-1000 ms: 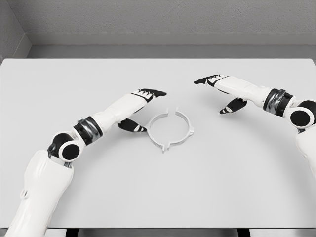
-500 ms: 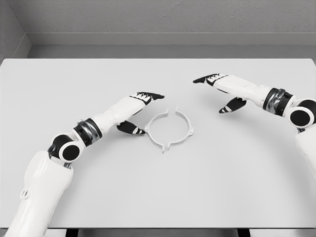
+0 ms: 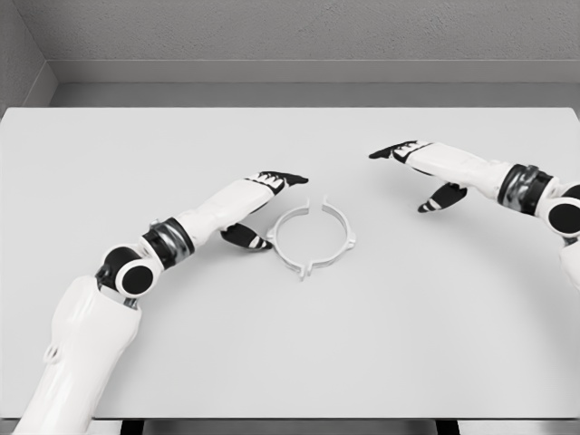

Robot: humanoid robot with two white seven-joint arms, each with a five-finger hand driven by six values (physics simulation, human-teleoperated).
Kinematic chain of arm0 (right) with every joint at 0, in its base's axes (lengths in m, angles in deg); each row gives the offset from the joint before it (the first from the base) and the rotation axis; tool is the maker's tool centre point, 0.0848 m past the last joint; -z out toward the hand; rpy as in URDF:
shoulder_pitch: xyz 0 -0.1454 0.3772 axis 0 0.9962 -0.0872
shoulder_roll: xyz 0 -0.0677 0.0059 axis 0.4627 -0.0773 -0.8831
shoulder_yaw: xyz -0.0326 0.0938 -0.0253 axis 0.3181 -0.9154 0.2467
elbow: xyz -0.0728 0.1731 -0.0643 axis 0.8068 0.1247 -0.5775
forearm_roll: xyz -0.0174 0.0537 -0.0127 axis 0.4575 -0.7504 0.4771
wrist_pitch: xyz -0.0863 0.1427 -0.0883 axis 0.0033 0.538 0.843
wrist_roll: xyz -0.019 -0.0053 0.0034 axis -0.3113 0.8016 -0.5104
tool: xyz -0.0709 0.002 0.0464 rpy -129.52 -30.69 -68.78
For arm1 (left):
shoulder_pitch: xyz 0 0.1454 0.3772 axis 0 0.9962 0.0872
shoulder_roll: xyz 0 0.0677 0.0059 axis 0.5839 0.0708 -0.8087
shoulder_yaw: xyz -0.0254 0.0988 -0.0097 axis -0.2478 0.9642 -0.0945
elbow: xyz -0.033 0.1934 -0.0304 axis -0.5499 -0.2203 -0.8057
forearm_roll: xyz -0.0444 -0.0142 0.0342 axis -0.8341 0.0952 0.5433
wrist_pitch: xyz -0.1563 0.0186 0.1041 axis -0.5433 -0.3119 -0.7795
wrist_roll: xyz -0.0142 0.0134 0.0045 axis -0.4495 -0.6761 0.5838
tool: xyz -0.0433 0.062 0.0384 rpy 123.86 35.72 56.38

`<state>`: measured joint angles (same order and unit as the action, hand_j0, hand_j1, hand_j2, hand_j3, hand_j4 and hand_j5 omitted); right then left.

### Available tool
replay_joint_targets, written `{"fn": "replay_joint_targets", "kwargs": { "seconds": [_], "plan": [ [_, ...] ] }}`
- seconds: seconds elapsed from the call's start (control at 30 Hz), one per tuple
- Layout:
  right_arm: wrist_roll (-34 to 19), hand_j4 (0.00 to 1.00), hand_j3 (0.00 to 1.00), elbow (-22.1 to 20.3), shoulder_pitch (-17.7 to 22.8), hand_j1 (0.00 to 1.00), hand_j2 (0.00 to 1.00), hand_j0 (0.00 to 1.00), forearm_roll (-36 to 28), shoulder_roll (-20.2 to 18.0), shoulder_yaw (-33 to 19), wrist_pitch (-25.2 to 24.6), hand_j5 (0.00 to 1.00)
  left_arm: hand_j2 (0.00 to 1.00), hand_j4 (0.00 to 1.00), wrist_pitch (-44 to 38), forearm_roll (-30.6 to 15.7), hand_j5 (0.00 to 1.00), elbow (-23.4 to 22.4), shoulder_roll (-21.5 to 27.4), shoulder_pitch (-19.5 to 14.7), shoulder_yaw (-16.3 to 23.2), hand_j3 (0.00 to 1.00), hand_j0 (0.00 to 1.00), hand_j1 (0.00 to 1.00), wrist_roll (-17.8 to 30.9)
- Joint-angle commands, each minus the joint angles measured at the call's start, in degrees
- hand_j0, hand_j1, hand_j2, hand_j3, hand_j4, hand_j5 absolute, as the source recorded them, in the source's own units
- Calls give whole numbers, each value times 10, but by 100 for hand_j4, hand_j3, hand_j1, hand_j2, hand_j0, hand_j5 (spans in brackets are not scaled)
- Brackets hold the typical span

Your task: Assemble PVC drainage pipe clamps

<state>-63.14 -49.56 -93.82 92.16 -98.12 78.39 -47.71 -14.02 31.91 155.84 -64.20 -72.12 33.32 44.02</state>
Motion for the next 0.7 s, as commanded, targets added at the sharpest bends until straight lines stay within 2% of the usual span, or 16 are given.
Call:
{"fn": "replay_joint_targets", "kwargs": {
  "seconds": [0.0, 0.5, 0.67],
  "plan": [
    [0, 100, 100, -1, 0, 100, 100, 100, -5, -6, 3, -2, 100, 100, 100, -1, -4, 100, 0, -4, 0, 1, 100, 100, 100, 0],
    [0, 100, 100, 1, -4, 100, 100, 100, -5, -17, 4, -3, 100, 100, 100, -1, -4, 100, -20, -17, -16, 1, 100, 100, 100, 0],
    [0, 100, 100, 1, -24, 100, 100, 100, -5, -14, 23, -5, 100, 100, 100, -3, -4, 100, -22, -18, -18, 1, 100, 100, 100, 0]
  ]
}}
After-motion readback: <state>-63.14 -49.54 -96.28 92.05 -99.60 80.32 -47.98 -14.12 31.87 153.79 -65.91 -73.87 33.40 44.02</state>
